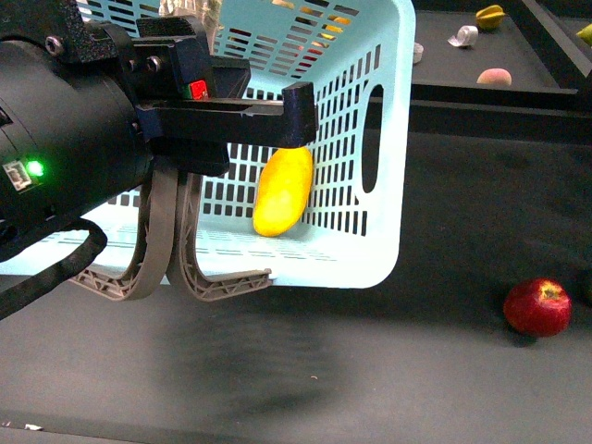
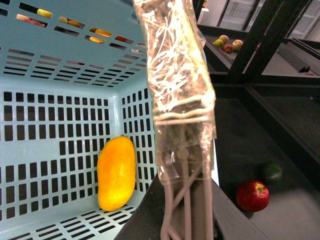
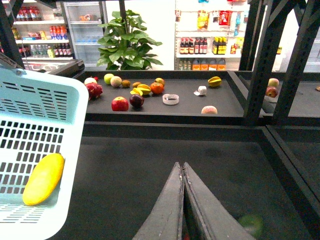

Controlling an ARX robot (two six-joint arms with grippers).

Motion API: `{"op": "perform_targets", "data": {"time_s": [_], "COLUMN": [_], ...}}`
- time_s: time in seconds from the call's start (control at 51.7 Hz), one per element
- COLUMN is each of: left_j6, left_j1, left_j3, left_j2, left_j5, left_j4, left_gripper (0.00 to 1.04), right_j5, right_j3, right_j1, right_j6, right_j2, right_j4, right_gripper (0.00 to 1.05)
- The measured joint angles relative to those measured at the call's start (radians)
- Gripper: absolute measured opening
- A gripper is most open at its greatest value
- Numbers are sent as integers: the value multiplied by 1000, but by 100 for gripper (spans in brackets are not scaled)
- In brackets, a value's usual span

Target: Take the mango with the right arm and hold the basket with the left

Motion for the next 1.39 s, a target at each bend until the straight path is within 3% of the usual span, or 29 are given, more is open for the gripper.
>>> {"op": "perform_targets", "data": {"time_s": [0.116,0.174,0.29,0.406,0.658,0.696,0.793,0.832,1.103,1.219,1.393], "left_j6": [0,0,0,0,0,2,-35,-59,-322,-513,-738], "left_j1": [0,0,0,0,0,-5,-14,-2,182,269,306], "left_j3": [0,0,0,0,0,0,42,65,236,330,477], "left_j2": [0,0,0,0,0,0,34,49,192,264,381], "left_j5": [0,0,0,0,0,-32,-251,-284,-337,-362,-386], "left_j4": [0,0,0,0,0,2,-43,-62,-196,-278,-361], "left_gripper": [7,7,7,7,7,7,7,7,7,7,7], "right_j5": [0,0,0,0,0,0,-2,-1,0,0,0], "right_j3": [0,0,0,0,0,0,0,0,0,0,0], "right_j1": [0,0,0,0,0,0,0,0,0,0,0], "right_j6": [0,-2,-2,-2,-2,-1,-2,-2,-2,-2,-2], "right_j2": [0,0,0,0,0,0,0,0,-2,-2,-2], "right_j4": [0,0,0,0,0,0,0,0,0,0,0], "right_gripper": [2,7,27,57,97,98,96,96,96,96,96]}}
